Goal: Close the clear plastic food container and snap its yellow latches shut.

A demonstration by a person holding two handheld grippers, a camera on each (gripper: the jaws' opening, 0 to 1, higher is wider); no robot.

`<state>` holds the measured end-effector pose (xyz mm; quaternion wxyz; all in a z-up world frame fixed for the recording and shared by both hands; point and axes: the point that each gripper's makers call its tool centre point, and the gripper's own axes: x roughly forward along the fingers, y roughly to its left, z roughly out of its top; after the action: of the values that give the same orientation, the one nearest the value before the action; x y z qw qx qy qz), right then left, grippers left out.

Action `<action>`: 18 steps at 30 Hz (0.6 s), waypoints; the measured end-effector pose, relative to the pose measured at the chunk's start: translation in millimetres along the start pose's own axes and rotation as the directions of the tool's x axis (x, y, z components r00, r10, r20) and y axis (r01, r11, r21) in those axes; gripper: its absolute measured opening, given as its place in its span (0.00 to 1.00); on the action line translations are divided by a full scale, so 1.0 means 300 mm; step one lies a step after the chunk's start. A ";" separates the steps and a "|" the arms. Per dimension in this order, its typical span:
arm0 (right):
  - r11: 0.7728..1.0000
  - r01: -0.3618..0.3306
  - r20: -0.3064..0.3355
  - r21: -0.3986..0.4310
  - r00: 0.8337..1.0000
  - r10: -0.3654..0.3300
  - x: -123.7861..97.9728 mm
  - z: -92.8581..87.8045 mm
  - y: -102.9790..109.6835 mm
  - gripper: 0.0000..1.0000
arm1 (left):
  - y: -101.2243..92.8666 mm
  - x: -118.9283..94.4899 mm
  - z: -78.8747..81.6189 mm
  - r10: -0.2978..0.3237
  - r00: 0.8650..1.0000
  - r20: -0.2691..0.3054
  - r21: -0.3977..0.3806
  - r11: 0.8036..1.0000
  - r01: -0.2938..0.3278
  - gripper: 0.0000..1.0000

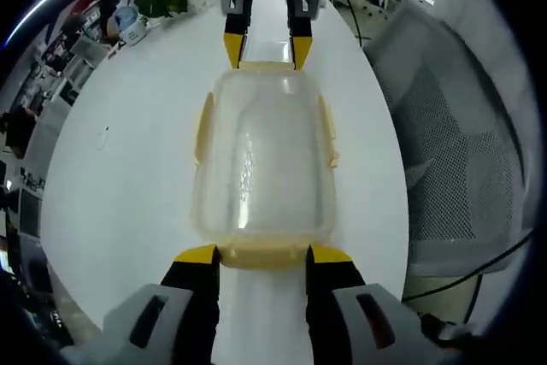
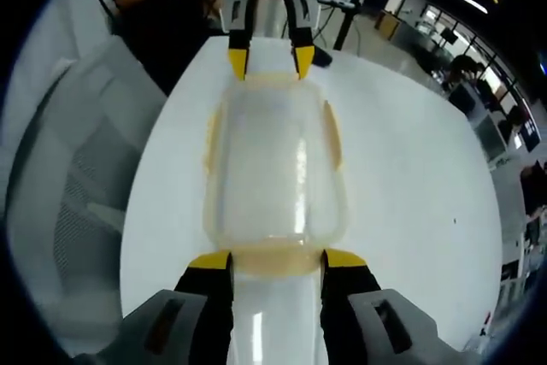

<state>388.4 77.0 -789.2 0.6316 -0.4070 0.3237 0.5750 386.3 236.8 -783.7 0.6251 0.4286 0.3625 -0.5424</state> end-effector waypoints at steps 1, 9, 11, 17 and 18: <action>1.000 0.001 -0.001 -0.001 1.000 -0.001 -0.004 -0.004 0.000 0.38 | -0.001 0.000 0.006 0.000 1.000 0.002 0.000 1.000 0.000 0.38; 1.000 0.004 -0.005 -0.006 1.000 -0.005 -0.035 -0.034 0.006 0.38 | -0.007 0.007 0.049 0.000 1.000 0.004 0.002 1.000 0.000 0.39; 1.000 0.007 -0.003 -0.004 1.000 -0.007 -0.044 -0.042 0.004 0.38 | -0.006 0.008 0.060 0.001 1.000 0.005 0.003 1.000 -0.001 0.39; 1.000 0.012 -0.010 -0.005 1.000 -0.012 -0.068 -0.074 0.007 0.38 | -0.010 0.014 0.098 0.003 1.000 0.008 0.009 1.000 -0.003 0.39; 1.000 0.013 -0.009 -0.005 1.000 -0.013 -0.072 -0.078 0.008 0.38 | -0.011 0.016 0.105 0.005 1.000 0.008 0.011 1.000 -0.005 0.39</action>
<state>384.8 46.3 -781.4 0.6328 -0.4133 0.3227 0.5698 383.4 205.6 -776.8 0.6255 0.4306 0.3559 -0.5447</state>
